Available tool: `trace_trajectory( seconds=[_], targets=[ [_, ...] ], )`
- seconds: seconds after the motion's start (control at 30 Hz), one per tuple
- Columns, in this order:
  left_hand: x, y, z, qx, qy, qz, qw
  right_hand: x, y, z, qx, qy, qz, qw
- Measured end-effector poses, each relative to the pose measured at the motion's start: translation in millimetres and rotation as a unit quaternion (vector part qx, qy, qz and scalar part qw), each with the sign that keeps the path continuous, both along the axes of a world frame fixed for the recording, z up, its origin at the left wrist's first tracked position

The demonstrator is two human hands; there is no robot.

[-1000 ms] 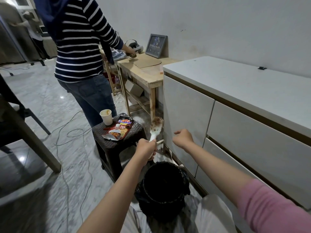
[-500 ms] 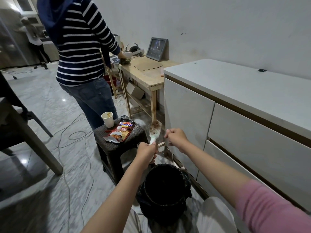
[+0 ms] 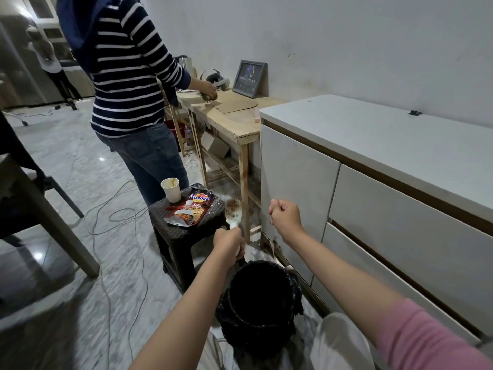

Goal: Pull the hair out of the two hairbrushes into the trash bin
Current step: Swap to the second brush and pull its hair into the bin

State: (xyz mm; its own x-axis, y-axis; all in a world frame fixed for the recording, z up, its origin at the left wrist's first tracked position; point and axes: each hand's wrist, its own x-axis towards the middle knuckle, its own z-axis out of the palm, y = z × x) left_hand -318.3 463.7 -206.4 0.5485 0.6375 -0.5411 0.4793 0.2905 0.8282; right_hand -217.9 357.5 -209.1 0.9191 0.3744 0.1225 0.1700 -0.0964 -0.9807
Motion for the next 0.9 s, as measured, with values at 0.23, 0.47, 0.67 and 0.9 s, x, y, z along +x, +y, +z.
trace_trajectory(
  seconds=[0.23,0.47,0.67,0.9],
  targets=[
    [2,4,5,-0.027,-0.028,0.048,0.998,0,6,5,0.054,0.039,-0.013,0.998],
    [-12,26,-7,-0.05,-0.012,0.117,0.992,10,-9,38,0.136,0.064,-0.033,0.988],
    [-10,28,-13,-0.002,-0.005,0.094,0.996,6,-11,30,-0.016,-0.013,0.013,1.0],
    [-4,27,-7,0.088,-0.026,0.065,0.994,4,-7,19,-0.182,-0.041,0.063,0.98]
  ],
)
